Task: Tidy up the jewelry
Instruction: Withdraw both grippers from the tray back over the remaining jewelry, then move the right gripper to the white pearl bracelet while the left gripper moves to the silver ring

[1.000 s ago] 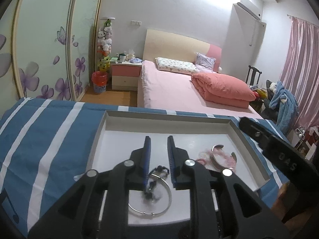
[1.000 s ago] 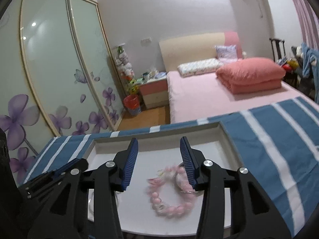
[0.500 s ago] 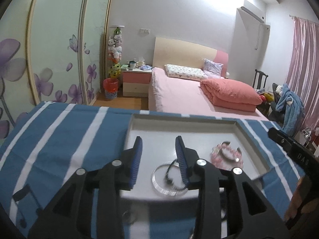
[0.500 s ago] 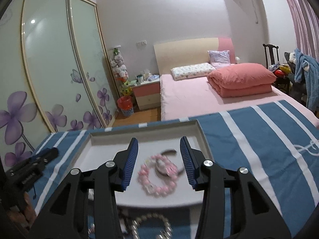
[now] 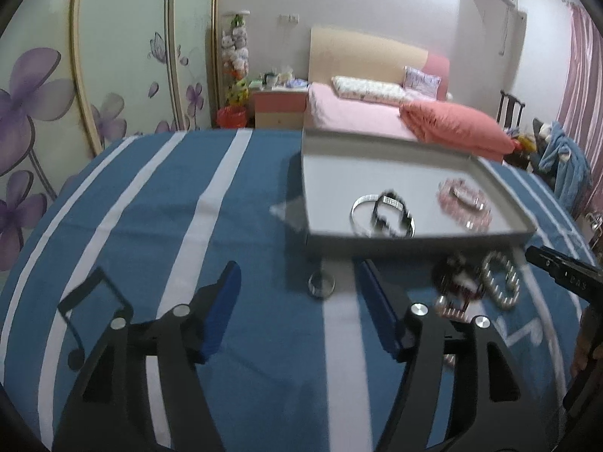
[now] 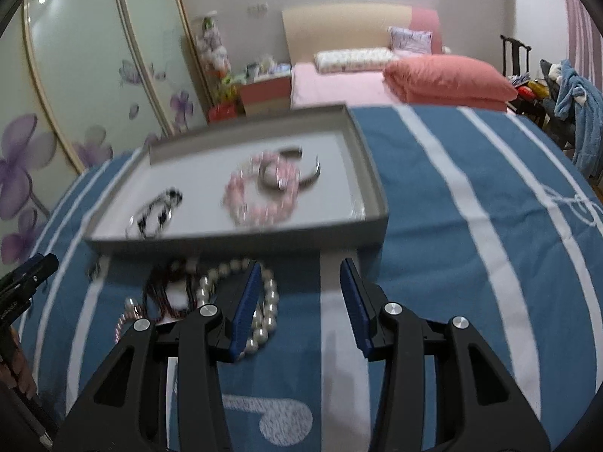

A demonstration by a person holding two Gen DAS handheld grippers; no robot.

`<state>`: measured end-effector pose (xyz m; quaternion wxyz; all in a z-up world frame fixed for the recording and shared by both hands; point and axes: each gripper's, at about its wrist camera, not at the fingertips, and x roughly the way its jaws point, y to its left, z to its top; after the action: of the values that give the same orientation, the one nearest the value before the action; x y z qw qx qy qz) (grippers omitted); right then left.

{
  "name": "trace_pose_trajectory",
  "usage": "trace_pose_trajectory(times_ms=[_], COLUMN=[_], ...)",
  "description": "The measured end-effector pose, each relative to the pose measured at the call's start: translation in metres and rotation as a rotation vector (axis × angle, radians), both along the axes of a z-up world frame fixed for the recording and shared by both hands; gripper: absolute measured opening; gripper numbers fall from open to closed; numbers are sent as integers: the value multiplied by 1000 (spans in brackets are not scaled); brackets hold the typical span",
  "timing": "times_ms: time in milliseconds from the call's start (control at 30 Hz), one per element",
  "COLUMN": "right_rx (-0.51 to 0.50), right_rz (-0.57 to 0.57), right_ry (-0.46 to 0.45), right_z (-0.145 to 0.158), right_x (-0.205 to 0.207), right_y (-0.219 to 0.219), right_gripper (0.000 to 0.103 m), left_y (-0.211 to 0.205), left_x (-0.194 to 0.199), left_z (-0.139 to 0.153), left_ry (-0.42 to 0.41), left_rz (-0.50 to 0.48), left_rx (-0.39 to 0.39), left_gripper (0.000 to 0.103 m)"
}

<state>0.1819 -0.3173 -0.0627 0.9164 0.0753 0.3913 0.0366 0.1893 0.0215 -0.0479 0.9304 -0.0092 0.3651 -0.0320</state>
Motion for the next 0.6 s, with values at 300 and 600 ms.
trace_pose_trajectory(times_ms=[300, 600], right_rx=[-63, -155], right_rz=[67, 70], right_ry=[75, 85], right_z=[-17, -21], right_x=[5, 7], right_y=[22, 31], right_gripper=[28, 10], left_y=[-9, -13], left_x=[-9, -2], left_z=[-16, -22], left_ry=[38, 64], left_rz=[-54, -57], left_rx=[42, 72], left_gripper=[64, 64])
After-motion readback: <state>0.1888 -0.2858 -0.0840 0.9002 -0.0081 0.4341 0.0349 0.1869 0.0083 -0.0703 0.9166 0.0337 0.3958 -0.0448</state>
